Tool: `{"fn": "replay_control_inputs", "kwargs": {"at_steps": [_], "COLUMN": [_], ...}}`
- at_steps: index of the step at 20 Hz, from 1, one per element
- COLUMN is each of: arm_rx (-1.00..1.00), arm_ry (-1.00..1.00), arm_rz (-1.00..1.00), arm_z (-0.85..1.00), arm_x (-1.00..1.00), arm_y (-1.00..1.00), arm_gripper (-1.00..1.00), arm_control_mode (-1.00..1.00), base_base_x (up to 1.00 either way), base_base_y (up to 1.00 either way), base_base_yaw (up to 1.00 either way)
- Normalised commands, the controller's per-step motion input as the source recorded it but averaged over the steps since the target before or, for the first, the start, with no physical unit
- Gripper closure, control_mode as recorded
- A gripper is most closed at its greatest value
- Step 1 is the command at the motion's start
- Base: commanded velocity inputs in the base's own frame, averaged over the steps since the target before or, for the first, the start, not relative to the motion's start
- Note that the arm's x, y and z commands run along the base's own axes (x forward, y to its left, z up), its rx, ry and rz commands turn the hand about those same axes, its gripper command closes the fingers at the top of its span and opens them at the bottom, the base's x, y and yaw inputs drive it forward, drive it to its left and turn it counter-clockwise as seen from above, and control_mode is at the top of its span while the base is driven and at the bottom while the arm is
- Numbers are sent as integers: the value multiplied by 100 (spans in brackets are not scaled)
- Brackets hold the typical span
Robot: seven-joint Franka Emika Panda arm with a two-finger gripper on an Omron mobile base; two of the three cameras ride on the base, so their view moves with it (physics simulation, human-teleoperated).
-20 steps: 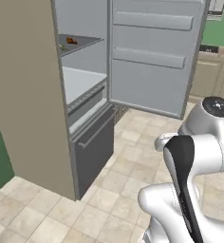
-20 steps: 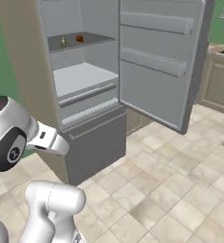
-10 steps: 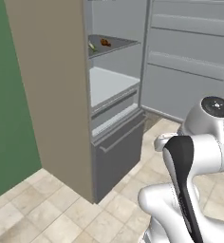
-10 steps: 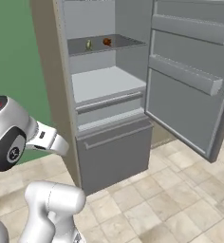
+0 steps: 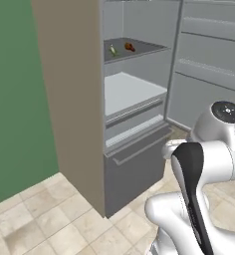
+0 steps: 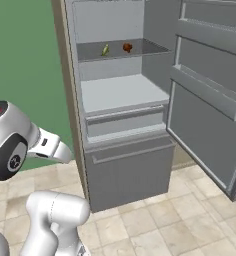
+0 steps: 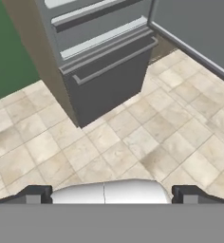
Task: Gather the squash and mushroom from the fridge and place them on a tray on the dining counter. Then gather the chicken drumstick and fish from the fridge and place them on the other tray.
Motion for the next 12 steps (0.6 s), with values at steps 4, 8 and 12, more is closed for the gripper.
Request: {"fn": "replay_control_inputs", "kwargs": {"at_steps": [4,8,12], "arm_rx": [0,0,0], "arm_ry": [0,0,0], "arm_rz": [0,0,0], "arm_z": [0,0,0], "arm_x": [0,0,0], "arm_y": [0,0,0], "arm_gripper": [-100,-100,-100], "arm_control_mode": [100,100,100], "base_base_x": [34,34,38], "base_base_y": [-45,-48,-47], "base_base_yaw": [32,32,32]}}
